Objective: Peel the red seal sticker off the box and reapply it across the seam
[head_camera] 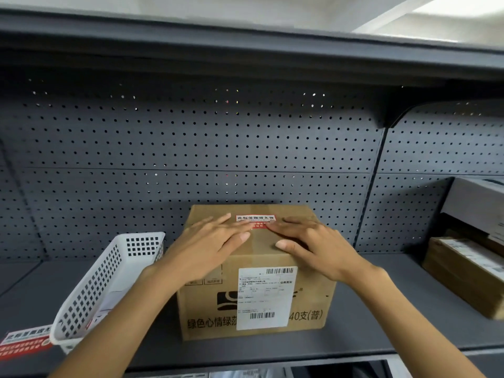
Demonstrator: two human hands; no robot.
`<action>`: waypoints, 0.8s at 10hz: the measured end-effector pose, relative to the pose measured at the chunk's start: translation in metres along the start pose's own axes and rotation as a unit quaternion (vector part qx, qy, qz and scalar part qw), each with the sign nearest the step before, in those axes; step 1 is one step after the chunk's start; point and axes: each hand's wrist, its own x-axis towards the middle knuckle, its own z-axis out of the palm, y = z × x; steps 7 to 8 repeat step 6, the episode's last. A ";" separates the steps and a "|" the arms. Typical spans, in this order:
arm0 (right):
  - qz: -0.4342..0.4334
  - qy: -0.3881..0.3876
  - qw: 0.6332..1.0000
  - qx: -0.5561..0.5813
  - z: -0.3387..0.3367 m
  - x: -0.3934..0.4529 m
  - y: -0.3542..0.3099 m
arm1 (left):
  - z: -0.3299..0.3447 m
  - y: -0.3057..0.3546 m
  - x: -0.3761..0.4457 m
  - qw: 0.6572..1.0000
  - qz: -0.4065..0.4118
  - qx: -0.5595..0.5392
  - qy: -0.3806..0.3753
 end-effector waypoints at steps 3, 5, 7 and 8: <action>0.025 0.009 1.000 0.008 0.000 -0.001 -0.026 | 0.012 0.000 0.006 0.999 0.013 0.002 0.046; 0.017 -0.003 0.998 -0.060 0.007 -0.008 -0.045 | 0.016 -0.001 0.005 0.999 0.015 0.024 0.026; 0.017 0.037 0.995 -0.086 -0.005 -0.009 -0.049 | 0.006 -0.001 0.003 0.999 0.026 0.014 0.034; 0.017 0.037 0.995 -0.086 -0.005 -0.009 -0.049 | 0.006 -0.001 0.003 0.999 0.026 0.014 0.034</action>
